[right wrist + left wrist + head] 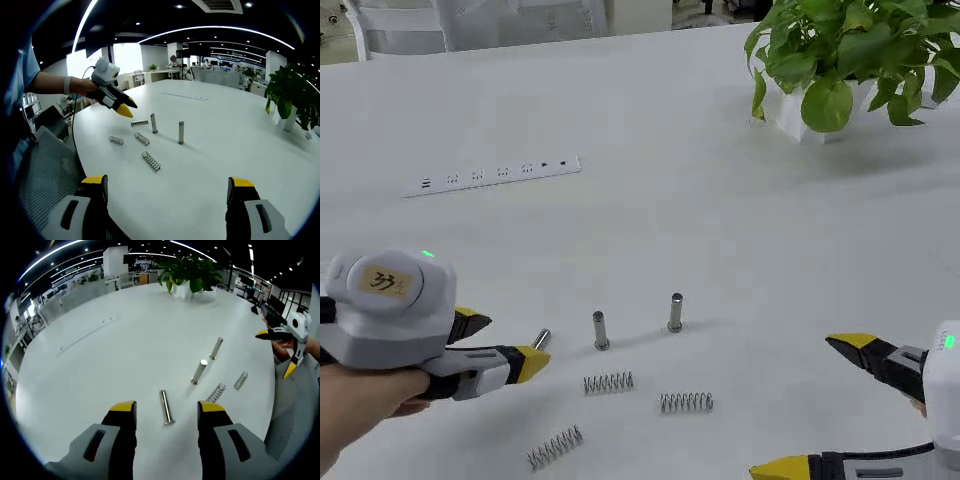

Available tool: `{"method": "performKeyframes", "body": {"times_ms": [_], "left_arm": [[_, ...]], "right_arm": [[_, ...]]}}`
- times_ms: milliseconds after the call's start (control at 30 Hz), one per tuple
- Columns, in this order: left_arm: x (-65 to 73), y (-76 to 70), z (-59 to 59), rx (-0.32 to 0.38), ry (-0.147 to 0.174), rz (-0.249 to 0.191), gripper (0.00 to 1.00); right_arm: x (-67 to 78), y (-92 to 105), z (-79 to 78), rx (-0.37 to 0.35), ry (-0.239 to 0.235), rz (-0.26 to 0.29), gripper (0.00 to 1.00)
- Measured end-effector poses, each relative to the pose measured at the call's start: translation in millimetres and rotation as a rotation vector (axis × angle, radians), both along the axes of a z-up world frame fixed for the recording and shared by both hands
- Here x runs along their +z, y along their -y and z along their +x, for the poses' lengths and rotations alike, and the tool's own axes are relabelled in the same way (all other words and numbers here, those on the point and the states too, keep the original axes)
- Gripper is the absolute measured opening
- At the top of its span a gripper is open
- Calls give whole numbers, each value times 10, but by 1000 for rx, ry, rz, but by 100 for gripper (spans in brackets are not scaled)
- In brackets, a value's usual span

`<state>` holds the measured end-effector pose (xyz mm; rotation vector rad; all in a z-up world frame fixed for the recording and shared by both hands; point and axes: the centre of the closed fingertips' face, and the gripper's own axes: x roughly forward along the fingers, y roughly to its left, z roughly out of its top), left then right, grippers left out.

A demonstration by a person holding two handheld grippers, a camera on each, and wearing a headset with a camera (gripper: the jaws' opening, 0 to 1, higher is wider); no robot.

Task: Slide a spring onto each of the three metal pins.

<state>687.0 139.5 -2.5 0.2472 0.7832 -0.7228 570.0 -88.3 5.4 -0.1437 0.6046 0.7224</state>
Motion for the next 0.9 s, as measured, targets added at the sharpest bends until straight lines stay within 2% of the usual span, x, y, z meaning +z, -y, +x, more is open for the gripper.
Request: {"method": "performKeyframes", "body": {"times_ms": [67,167,300,633,800,900], "left_arm": [[-26,16,25,-1,-5,1,44],[-107,19,43,-7,-31,19,39],[-178,17,57,15,-67,20,33],[-269,78,122,74,-114,-7,16],[-328,121,132,75,-133,12,14],[-362,127,136,76,-143,37,14]], "right_arm": [[8,0,3,-3,2,3,99],[18,-5,6,-2,5,1,99],[31,-8,7,-1,7,4,99],[5,-12,-23,7,-3,-12,99],[-9,-11,-34,12,-7,-19,99],[-13,-5,-35,12,-9,-21,99]]}}
